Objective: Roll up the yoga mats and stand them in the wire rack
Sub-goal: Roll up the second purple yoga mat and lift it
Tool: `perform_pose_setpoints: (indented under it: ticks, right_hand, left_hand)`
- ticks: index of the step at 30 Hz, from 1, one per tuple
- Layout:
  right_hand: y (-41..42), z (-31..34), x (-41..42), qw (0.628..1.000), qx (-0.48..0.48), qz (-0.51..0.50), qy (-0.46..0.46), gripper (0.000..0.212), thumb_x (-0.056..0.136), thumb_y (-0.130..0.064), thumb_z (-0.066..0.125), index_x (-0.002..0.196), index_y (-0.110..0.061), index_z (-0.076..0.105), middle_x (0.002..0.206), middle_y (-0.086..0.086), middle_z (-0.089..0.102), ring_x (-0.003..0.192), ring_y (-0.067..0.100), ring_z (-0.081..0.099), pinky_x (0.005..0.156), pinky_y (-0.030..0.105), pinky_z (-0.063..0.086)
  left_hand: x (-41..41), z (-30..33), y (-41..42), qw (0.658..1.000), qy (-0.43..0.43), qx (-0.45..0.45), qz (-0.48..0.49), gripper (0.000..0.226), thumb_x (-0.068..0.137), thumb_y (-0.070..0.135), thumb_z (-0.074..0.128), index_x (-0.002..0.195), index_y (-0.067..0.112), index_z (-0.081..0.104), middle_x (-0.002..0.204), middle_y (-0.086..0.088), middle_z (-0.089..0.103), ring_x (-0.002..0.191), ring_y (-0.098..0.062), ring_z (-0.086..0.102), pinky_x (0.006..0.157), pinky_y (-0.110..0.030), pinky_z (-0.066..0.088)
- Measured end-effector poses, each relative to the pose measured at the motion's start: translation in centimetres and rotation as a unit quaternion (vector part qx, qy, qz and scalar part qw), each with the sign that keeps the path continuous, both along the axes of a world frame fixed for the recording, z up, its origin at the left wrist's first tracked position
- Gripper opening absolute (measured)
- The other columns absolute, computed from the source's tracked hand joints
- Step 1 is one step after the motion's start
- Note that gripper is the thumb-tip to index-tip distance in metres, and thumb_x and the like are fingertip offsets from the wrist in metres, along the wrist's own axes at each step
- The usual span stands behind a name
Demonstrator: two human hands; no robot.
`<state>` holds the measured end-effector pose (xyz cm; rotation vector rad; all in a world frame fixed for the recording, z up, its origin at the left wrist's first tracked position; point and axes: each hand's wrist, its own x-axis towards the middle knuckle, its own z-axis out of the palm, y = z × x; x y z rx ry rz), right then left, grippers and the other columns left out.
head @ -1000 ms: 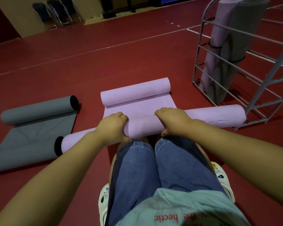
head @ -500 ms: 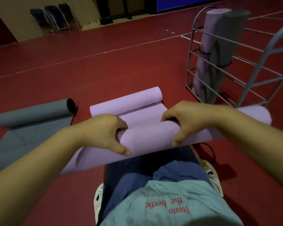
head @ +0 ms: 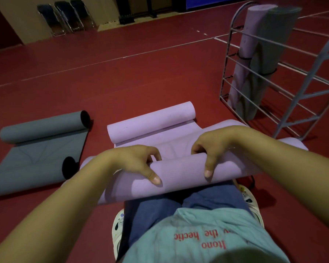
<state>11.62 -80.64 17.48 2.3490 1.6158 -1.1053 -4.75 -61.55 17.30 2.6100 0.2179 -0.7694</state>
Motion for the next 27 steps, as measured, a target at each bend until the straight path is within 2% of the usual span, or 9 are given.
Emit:
perform_pose_setpoints:
  ticks: [4,7,9,12,16,18,22,24,27]
  right_hand:
    - [0.9,0.8,-0.4,0.996,-0.045,0.029,-0.065,0.065,0.052,-0.051,0.087,0.107,-0.034,0.056,0.103,-0.019,0.059,0.098,0.01,0.057,0.093,0.037,0.049]
    - [0.1,1.4,-2.9,0.984,0.083,0.009,-0.158,0.085,0.056,-0.042,0.086,0.129,-0.036,0.045,0.123,-0.014,0.053,0.111,0.015,0.053,0.089,0.032,0.044]
    - [-0.7,0.9,-4.6,0.968,0.166,-0.005,-0.188,0.077,0.064,-0.043,0.081,0.132,-0.036,0.044,0.126,-0.013,0.052,0.114,0.013,0.052,0.087,0.03,0.044]
    - [-1.4,-0.5,-5.5,0.97,0.176,-0.049,-0.16,0.067,0.071,-0.044,0.076,0.133,-0.034,0.05,0.126,-0.008,0.055,0.115,0.015,0.052,0.092,0.028,0.044]
    - [-0.7,-0.7,-4.3,0.977,0.167,-0.087,-0.099,0.063,0.07,-0.039,0.08,0.128,-0.029,0.058,0.12,-0.009,0.063,0.109,0.012,0.056,0.088,0.023,0.042]
    - [0.0,-0.5,-3.4,0.98,0.163,-0.094,-0.066,0.059,0.069,-0.034,0.081,0.124,-0.026,0.061,0.116,-0.009,0.065,0.103,0.009,0.059,0.086,0.021,0.045]
    - [1.0,-0.2,-1.8,0.985,0.142,-0.096,-0.017,0.053,0.069,-0.03,0.083,0.119,-0.025,0.066,0.113,-0.01,0.068,0.1,0.007,0.062,0.093,0.026,0.048]
    - [1.5,-0.1,-1.3,0.987,0.13,-0.096,-0.007,0.051,0.068,-0.031,0.083,0.116,-0.026,0.067,0.112,-0.012,0.068,0.1,0.006,0.062,0.095,0.031,0.049]
    - [2.0,0.0,-0.8,0.989,0.113,-0.095,-0.008,0.049,0.067,-0.035,0.083,0.113,-0.029,0.068,0.11,-0.016,0.068,0.1,0.006,0.062,0.096,0.034,0.049]
  left_hand:
    - [0.7,-0.2,0.6,0.999,0.009,-0.039,0.018,0.041,0.066,0.044,0.083,0.097,0.036,0.058,0.091,0.015,0.061,0.081,-0.003,0.057,0.067,-0.018,0.042]
    - [1.2,-0.2,1.2,0.998,0.02,-0.052,0.032,0.036,0.067,0.044,0.083,0.093,0.039,0.06,0.09,0.014,0.063,0.082,-0.005,0.059,0.07,-0.019,0.043]
    - [1.4,-0.2,1.5,0.996,0.031,-0.066,0.046,0.034,0.067,0.043,0.082,0.095,0.038,0.062,0.093,0.012,0.064,0.085,-0.009,0.061,0.074,-0.02,0.045]
    - [1.8,-0.1,1.5,0.995,0.051,-0.069,0.054,0.037,0.068,0.043,0.082,0.1,0.035,0.064,0.102,0.008,0.067,0.095,-0.014,0.064,0.085,-0.026,0.051]
    - [2.2,0.9,1.3,0.996,0.072,-0.029,0.032,0.048,0.069,0.048,0.079,0.112,0.036,0.064,0.109,0.016,0.064,0.102,-0.009,0.061,0.096,-0.028,0.047]
    - [1.8,1.5,0.8,0.999,0.023,0.013,0.023,0.055,0.07,0.046,0.079,0.12,0.033,0.062,0.111,0.018,0.061,0.104,-0.006,0.058,0.096,-0.027,0.046]
    - [-0.3,2.1,-1.3,0.983,-0.158,0.096,0.015,0.057,0.074,0.038,0.078,0.126,0.026,0.059,0.12,0.01,0.058,0.106,-0.007,0.057,0.092,-0.023,0.045]
    - [-1.2,1.4,-2.1,0.971,-0.199,0.135,-0.013,0.048,0.074,0.04,0.075,0.118,0.026,0.065,0.113,0.007,0.061,0.105,-0.014,0.059,0.089,-0.027,0.046]
    - [-1.7,-0.3,-2.7,0.964,-0.225,0.143,-0.017,0.036,0.072,0.038,0.074,0.105,0.024,0.07,0.102,0.0,0.064,0.094,-0.021,0.061,0.08,-0.031,0.048]
